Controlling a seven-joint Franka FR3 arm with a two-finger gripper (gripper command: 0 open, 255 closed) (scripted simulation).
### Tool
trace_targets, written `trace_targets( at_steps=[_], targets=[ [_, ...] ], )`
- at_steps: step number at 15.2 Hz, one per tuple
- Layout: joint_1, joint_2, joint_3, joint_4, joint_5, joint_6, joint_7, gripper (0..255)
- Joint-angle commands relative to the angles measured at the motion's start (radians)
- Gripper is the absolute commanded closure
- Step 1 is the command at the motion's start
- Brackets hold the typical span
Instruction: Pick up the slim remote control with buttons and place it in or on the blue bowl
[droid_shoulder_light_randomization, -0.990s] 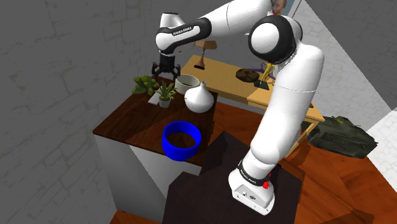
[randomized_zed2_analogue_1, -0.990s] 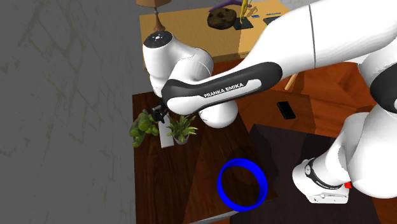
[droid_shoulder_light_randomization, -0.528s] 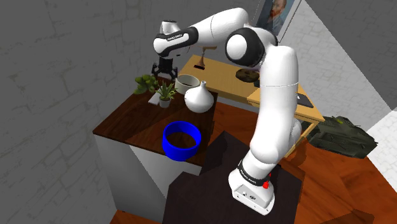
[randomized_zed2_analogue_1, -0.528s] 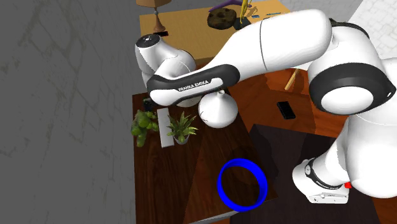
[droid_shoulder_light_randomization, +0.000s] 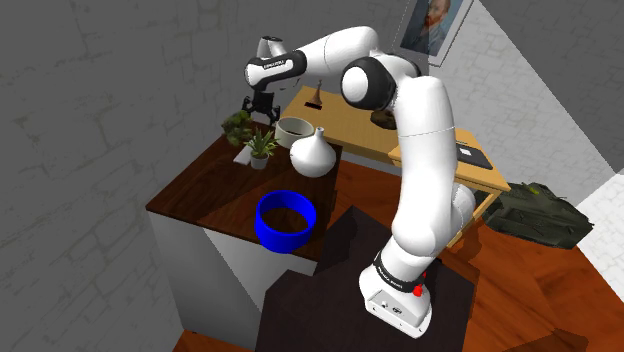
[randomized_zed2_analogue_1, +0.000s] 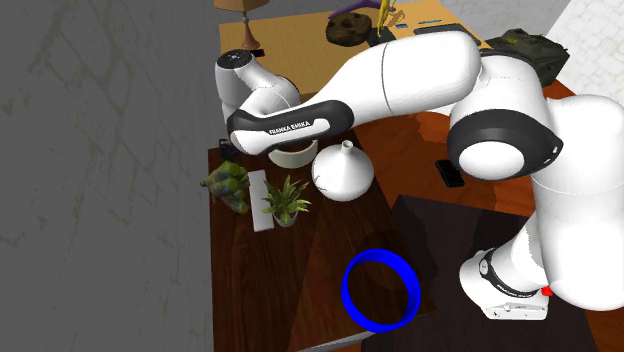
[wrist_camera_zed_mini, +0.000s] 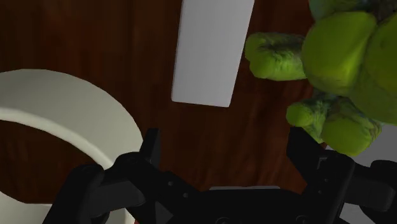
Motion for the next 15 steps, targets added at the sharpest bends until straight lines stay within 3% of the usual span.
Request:
trace_targets(
  at_steps=[1, 10, 11, 12, 15],
  targets=[
    [0.020, 0.060, 0.012, -0.018, 0.001, -0.021, 0.009, 0],
    [0.019, 0.072, 0.014, -0.021, -0.001, -0.007, 0.010, 0],
    [0.001, 0.095, 0.013, 0.027, 0.003, -0.031, -0.012, 255],
    [0.004, 0.063, 0.013, -0.031, 0.002, -0.005, -0.007, 255],
    [0.022, 0.074, 0.014, 0.034, -0.002, -0.060, 0.012, 255]
  ],
)
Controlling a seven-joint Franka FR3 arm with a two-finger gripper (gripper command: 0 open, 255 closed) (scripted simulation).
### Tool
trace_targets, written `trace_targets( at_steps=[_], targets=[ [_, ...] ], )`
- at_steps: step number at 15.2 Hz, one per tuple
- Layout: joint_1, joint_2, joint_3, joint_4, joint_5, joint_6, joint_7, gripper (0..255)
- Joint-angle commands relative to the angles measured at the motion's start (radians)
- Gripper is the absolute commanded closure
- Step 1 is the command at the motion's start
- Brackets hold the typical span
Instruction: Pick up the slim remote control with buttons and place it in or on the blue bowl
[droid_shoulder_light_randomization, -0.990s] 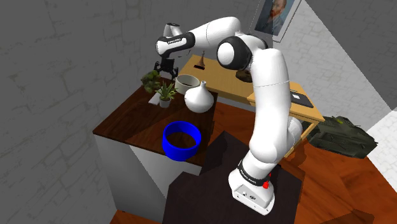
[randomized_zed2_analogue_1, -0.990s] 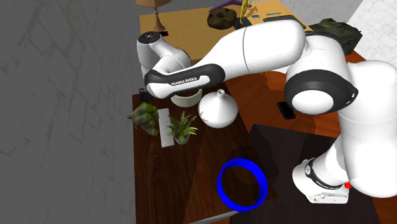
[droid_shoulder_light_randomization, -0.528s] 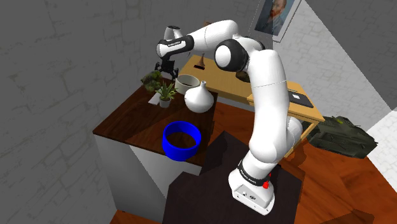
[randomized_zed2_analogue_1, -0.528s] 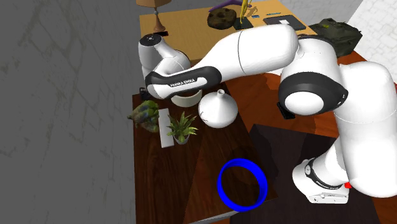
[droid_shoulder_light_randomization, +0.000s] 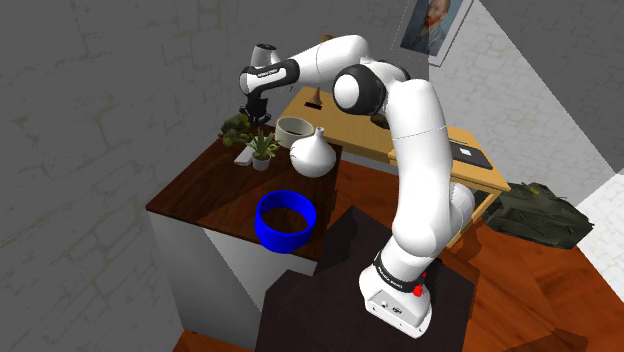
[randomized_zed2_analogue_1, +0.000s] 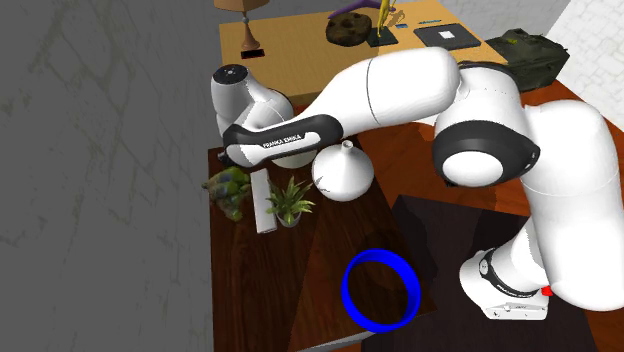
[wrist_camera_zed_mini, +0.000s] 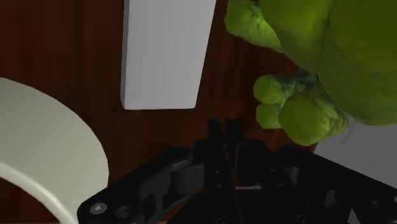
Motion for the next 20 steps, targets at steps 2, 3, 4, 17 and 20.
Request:
trace_targets(
  at_steps=[2, 3, 4, 17, 20],
  targets=[
    [-0.001, 0.012, 0.004, -0.009, 0.002, -0.117, -0.007, 255],
    [0.007, 0.013, 0.004, -0.006, 0.000, -0.120, 0.003, 255],
    [0.009, 0.007, 0.005, -0.016, 0.000, -0.116, 0.006, 255],
    [0.093, -0.230, 0.015, -0.382, -0.014, 0.001, 0.135, 0],
    [0.093, -0.206, 0.014, -0.388, -0.015, 0.031, 0.136, 0]
  ],
)
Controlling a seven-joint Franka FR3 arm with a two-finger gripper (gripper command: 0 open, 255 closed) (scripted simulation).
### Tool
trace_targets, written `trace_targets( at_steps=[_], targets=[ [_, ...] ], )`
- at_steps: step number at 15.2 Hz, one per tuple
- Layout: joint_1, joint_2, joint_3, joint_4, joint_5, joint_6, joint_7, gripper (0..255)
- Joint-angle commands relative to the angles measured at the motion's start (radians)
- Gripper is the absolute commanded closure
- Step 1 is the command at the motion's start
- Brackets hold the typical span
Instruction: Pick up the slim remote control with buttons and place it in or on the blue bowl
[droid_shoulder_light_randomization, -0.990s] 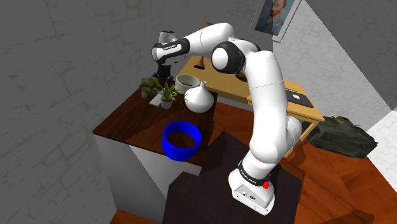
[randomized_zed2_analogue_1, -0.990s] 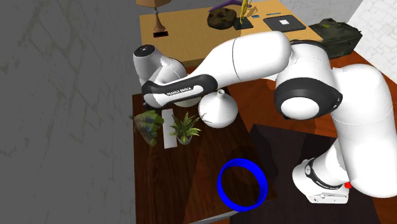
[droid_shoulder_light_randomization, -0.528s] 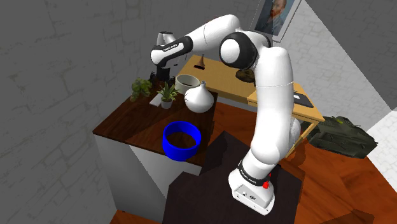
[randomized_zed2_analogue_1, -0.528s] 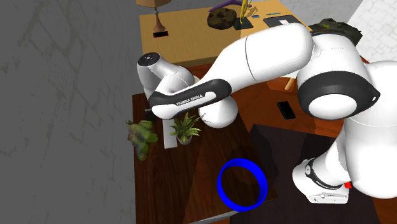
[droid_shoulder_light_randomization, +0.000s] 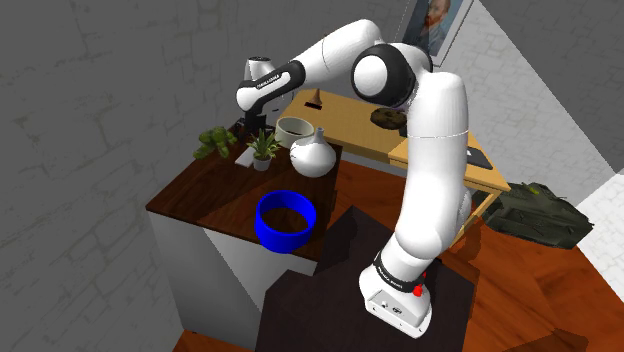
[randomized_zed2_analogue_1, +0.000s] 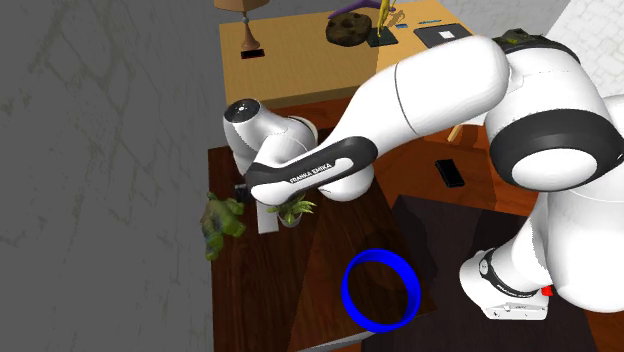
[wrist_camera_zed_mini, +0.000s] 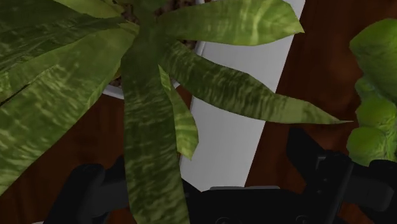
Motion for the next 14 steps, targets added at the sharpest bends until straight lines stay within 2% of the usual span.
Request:
trace_targets(
  at_steps=[1, 10, 11, 14],
  targets=[
    [0.005, 0.019, 0.005, -0.005, 0.001, 0.022, 0.000, 0],
    [0.008, 0.033, 0.001, -0.008, 0.002, 0.038, -0.001, 0],
    [0.010, 0.028, 0.002, -0.014, 0.002, 0.040, 0.003, 255],
    [0.009, 0.037, 0.002, -0.014, 0.002, 0.047, 0.000, 255]
  ],
)
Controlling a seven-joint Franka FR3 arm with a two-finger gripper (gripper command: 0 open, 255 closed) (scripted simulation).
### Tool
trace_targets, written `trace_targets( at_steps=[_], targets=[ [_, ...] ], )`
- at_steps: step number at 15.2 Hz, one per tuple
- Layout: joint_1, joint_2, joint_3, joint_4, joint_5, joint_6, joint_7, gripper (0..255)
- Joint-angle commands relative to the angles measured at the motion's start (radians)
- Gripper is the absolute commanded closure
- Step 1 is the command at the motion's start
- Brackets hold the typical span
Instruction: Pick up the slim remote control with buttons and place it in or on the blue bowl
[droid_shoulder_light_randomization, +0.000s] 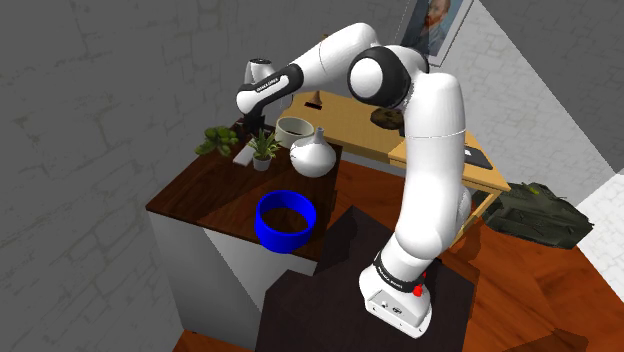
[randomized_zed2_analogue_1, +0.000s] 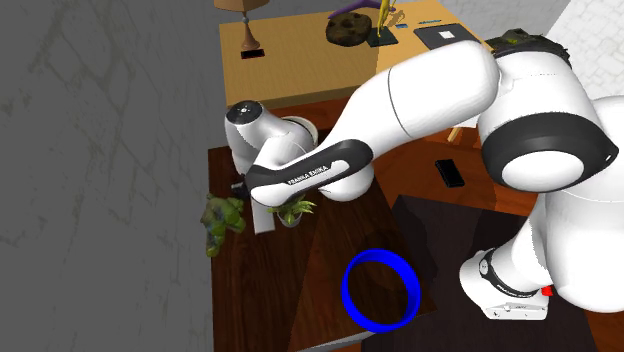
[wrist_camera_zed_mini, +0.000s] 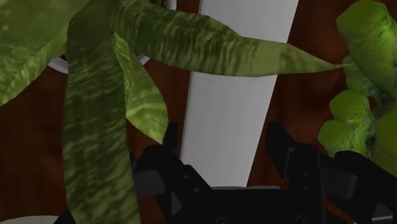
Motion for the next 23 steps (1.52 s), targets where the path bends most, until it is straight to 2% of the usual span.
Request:
trace_targets(
  at_steps=[1, 4, 6, 23],
  targets=[
    [0.010, 0.027, 0.011, -0.002, 0.000, -0.041, 0.000, 255],
    [0.008, 0.041, 0.011, 0.031, 0.001, -0.060, -0.004, 255],
    [0.006, 0.006, 0.009, -0.018, 0.001, -0.044, -0.007, 255],
    [0.006, -0.114, 0.010, 0.041, 0.007, -0.224, -0.012, 255]
  ],
)
